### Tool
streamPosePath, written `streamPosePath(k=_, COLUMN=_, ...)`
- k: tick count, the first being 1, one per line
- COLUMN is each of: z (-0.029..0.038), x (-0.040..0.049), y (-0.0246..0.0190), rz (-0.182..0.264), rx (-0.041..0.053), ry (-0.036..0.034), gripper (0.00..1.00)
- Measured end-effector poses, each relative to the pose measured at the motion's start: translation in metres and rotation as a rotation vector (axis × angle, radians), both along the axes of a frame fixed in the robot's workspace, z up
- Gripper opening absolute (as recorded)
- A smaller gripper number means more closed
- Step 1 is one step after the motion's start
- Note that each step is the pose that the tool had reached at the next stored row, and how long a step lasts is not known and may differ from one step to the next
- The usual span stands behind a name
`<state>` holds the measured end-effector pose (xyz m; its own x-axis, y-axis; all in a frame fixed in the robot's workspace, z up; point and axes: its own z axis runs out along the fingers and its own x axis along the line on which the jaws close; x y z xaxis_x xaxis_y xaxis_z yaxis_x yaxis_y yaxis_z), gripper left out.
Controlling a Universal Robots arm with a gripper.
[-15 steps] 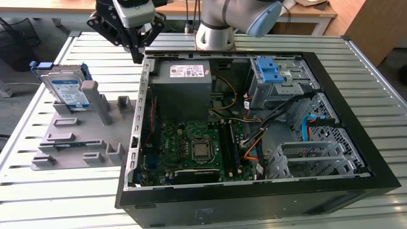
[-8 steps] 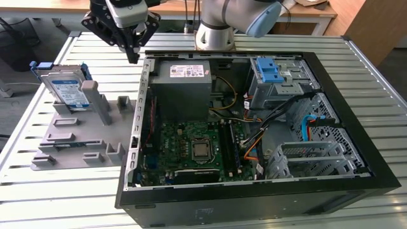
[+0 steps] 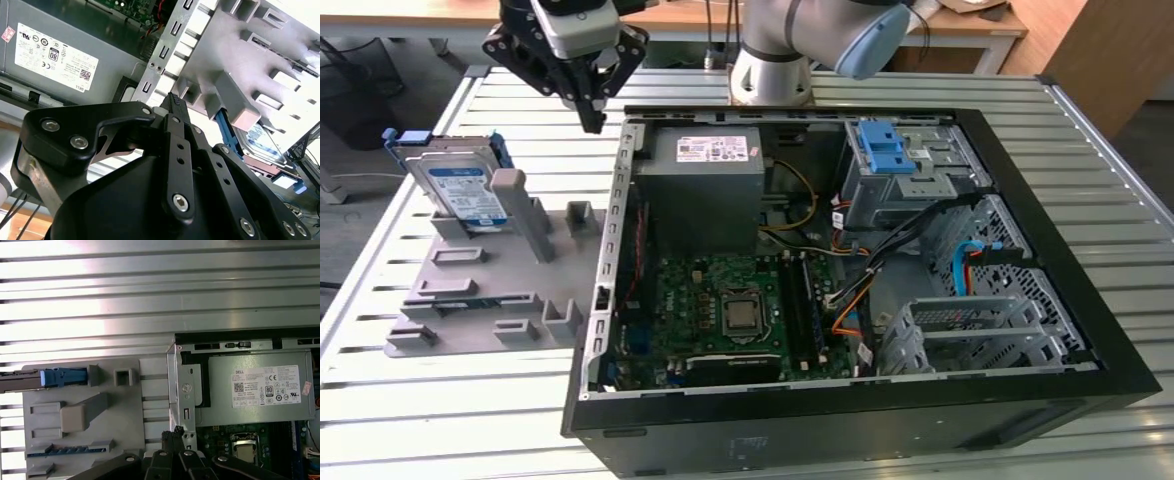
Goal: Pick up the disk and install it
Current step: 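Reach for the disk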
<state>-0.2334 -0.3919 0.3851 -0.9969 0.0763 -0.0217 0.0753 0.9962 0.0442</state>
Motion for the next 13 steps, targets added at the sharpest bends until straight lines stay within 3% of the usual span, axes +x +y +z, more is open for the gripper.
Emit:
streamPosePath(k=7, z=-0.0013, x=-0.0112, y=0.0003, rz=0.0, rx=0.0, ry=0.0013, gripper=0.11)
streamPosePath(k=13, z=-0.0018, x=-0.0141, y=0.0004, rz=0.0, rx=0.0, ry=0.0016, gripper=0.11)
